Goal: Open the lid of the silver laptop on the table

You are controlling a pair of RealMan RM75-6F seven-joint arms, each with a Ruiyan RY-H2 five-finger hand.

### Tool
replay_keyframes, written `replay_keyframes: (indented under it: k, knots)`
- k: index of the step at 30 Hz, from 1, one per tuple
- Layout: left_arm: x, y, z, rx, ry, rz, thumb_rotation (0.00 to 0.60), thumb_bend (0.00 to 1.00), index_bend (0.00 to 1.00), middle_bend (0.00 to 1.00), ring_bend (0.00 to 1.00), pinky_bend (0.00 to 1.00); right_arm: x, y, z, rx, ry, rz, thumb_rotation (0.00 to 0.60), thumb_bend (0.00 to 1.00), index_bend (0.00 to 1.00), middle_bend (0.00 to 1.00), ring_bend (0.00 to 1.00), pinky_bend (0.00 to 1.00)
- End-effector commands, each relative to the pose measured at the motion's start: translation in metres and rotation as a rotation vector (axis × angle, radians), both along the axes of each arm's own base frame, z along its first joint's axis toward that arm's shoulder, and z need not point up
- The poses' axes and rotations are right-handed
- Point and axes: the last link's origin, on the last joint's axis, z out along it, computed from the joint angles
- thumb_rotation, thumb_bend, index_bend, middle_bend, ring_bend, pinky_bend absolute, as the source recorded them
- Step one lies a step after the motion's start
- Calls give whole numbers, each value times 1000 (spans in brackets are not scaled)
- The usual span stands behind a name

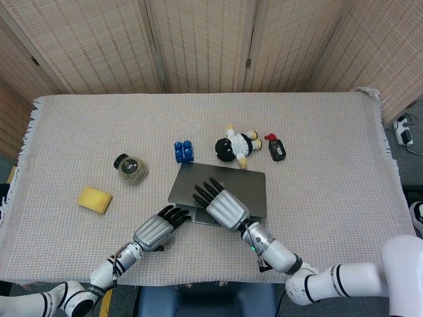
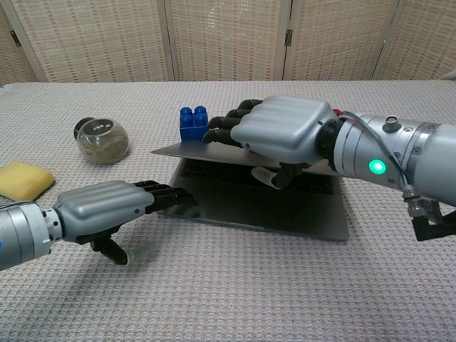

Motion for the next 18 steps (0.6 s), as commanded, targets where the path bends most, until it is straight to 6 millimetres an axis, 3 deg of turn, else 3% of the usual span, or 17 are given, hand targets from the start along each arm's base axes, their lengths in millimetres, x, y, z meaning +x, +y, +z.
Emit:
replay_keyframes:
  k: [1, 18]
  knots:
    - [7, 4, -6, -2, 21, -10, 600, 580, 38, 57, 0, 0, 0, 0, -1, -1, 2, 2, 600, 599, 0, 0, 0, 0]
    - [13, 4, -10, 18, 118, -30, 600, 580, 39, 78, 0, 0, -11, -3, -15, 0, 37, -40, 600, 599, 0, 0, 0, 0]
